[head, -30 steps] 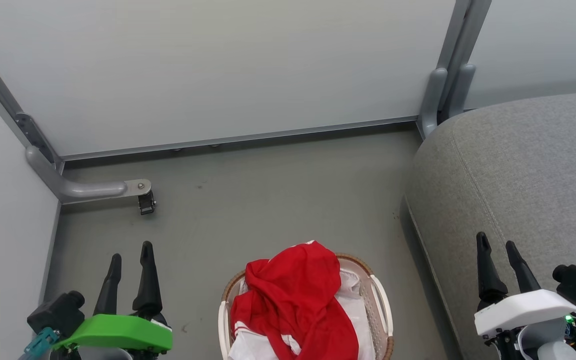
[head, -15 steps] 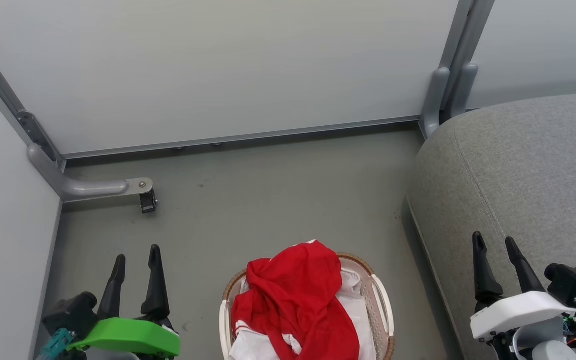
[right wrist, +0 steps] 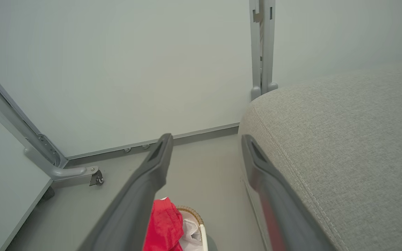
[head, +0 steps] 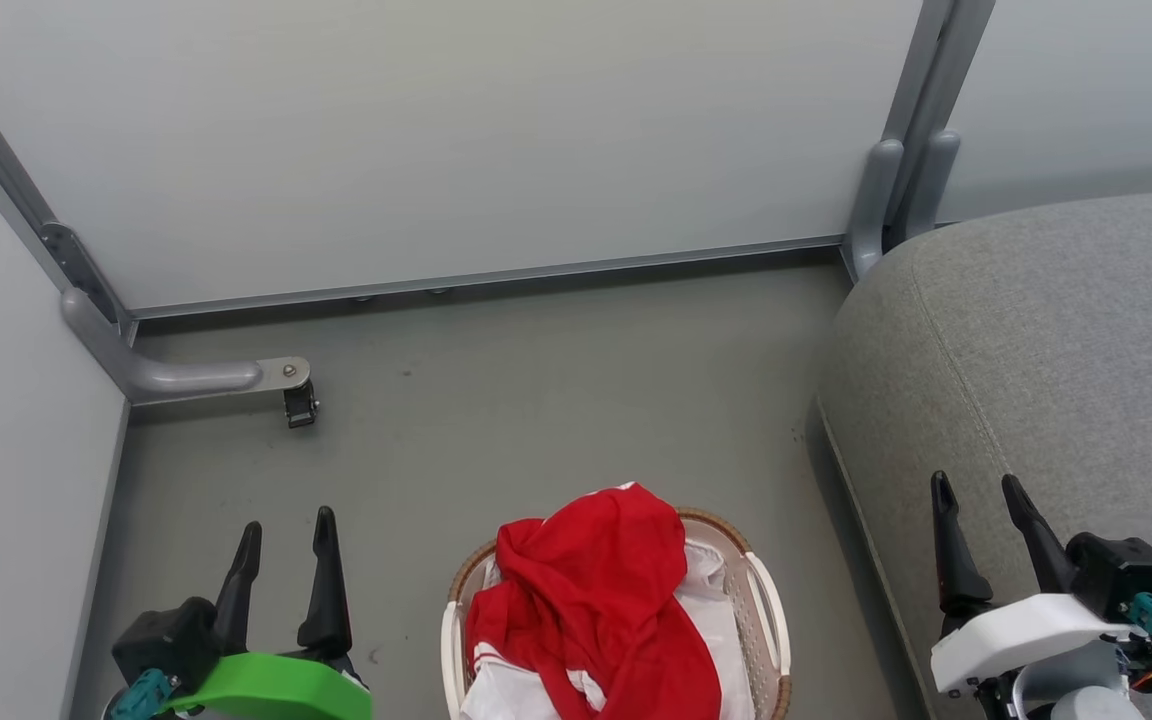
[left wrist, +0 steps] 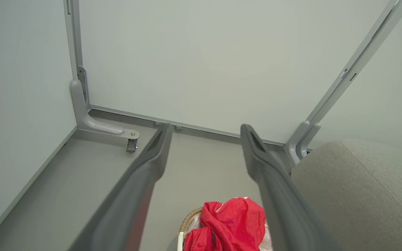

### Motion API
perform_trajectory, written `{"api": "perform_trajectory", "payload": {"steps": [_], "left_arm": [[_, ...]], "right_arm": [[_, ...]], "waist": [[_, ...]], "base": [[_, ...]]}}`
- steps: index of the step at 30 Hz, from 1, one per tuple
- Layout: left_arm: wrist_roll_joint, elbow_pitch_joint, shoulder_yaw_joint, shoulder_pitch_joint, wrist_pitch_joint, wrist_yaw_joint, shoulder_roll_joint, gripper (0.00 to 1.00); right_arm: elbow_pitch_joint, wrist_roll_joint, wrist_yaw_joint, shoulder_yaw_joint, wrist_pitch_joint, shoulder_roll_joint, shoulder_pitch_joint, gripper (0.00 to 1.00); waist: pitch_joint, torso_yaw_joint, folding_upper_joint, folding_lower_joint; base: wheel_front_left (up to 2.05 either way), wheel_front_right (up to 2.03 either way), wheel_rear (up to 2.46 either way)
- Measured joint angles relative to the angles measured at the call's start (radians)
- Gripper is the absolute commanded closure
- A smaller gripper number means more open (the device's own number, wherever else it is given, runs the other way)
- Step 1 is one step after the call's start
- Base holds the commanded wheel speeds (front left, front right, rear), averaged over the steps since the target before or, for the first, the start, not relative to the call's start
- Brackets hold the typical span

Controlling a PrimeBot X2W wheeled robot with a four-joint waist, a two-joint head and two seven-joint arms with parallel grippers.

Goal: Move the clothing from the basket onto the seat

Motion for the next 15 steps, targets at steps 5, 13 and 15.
{"api": "perform_trajectory", "payload": {"steps": [5,13,15], "left_arm": [[0.036,0.007,-0.004,0.004,-0.010,0.001,0.001,0.00],[0.080,0.018,-0.010,0.013,-0.023,0.004,0.001,0.00],[0.091,0.022,-0.012,0.015,-0.027,0.004,0.001,0.00]], "right_arm": [[0.003,-0.037,0.000,0.004,-0.010,0.000,0.002,0.00],[0.004,-0.095,0.000,0.009,-0.023,-0.001,0.012,0.00],[0.004,-0.106,0.000,0.010,-0.027,-0.001,0.013,0.00]], "waist": [[-0.004,0.002,0.0000,0.0000],[-0.009,0.007,0.0000,0.0000],[-0.010,0.008,0.0000,0.0000]], "base": [[0.00,0.00,0.00],[0.00,0.00,0.00],[0.00,0.00,0.00]]}}
